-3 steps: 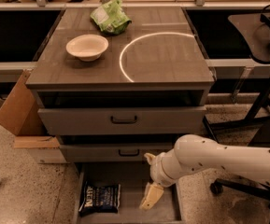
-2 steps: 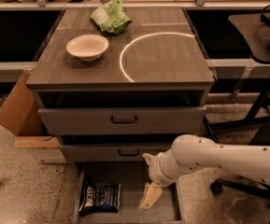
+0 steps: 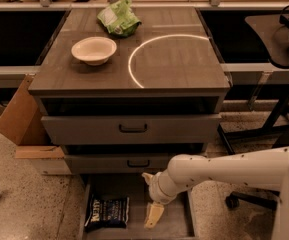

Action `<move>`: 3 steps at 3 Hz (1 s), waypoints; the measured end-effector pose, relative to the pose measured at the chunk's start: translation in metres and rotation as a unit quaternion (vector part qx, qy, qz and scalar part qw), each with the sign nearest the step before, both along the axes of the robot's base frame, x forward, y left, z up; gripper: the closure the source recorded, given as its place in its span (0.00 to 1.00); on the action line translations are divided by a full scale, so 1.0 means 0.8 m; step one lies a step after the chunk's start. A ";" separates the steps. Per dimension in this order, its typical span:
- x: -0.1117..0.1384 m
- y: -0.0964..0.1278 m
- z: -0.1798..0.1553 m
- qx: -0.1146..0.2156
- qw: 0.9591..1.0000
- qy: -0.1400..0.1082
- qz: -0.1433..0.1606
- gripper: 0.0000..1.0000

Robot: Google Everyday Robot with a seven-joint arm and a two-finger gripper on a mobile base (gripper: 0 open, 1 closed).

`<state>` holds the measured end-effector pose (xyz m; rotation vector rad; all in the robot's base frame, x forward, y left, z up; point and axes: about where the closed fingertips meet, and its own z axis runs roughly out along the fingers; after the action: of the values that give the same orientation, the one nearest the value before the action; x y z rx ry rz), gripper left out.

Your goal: Pick blue chip bag from bottom drawer and place on counter

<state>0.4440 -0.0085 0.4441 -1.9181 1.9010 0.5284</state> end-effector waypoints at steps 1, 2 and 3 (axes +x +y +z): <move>0.003 0.028 -0.050 0.011 1.000 -0.005 0.017 0.00; 0.016 0.062 -0.089 0.053 0.999 -0.010 0.011 0.00; 0.034 0.103 -0.133 0.096 0.995 0.005 0.007 0.00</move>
Offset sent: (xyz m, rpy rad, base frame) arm 0.0301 0.0872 -0.1137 0.2436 -0.0298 -0.0118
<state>0.4715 0.0740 0.3378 -1.8087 1.7749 0.7000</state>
